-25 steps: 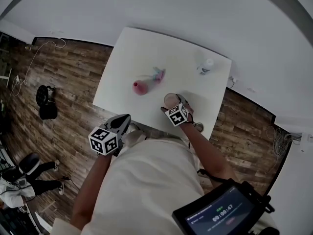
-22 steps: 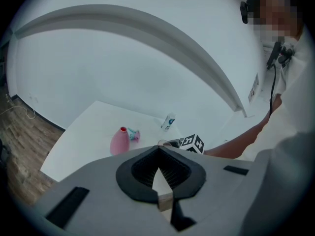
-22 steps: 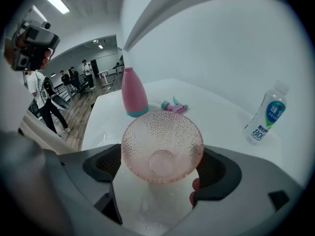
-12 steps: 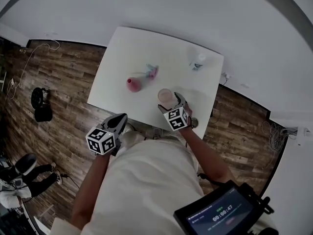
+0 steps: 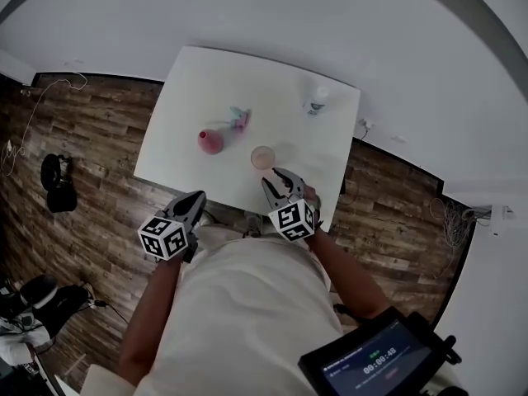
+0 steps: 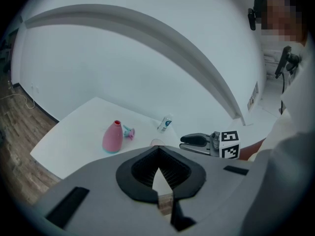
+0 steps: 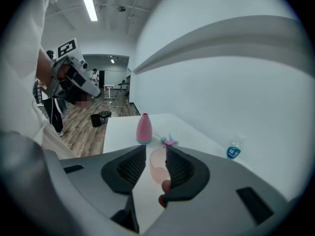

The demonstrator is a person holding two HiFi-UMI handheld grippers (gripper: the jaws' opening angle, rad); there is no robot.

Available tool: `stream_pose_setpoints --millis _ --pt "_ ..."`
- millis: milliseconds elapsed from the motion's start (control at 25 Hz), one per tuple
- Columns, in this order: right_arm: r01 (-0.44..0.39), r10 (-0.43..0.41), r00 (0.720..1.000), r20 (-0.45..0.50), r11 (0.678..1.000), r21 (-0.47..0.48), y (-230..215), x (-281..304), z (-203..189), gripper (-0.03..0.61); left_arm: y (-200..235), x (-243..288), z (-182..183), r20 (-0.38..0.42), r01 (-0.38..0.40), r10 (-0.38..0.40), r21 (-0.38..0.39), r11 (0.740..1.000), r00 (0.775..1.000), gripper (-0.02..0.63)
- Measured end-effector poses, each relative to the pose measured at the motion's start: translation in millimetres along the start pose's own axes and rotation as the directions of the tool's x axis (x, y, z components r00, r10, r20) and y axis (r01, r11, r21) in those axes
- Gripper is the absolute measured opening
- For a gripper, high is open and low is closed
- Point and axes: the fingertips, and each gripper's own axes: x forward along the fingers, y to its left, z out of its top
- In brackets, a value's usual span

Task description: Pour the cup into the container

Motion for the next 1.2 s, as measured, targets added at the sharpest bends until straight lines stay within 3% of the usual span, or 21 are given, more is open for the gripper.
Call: stream_pose_setpoints --millis 80,160,560,1200 --pt "-0.003 0.003 1.000 0.009 0.999 0.043 1 -8 1 0.038 -1 3 -2 -0.005 0.004 -0.004 -0.003 1.000 1.000 0.009" --pt "-0.005 0.004 1.000 0.011 0.996 0.089 -1 -15 -1 0.006 -1 9 -3 -0.018 0.012 -0.012 0.000 1.000 1.000 0.009" --pt "0.008 -0.003 1.000 -0.021 0.971 0.237 -8 -31 -17 0.005 7 14 16 -0.035 0.047 -0.045 0.043 0.998 0.998 0.009" --pt "0.096 -0.078 0.995 -0.067 0.940 0.328 48 -10 30 0.003 61 -42 16 -0.082 0.156 -0.151 0.065 0.986 0.985 0.009"
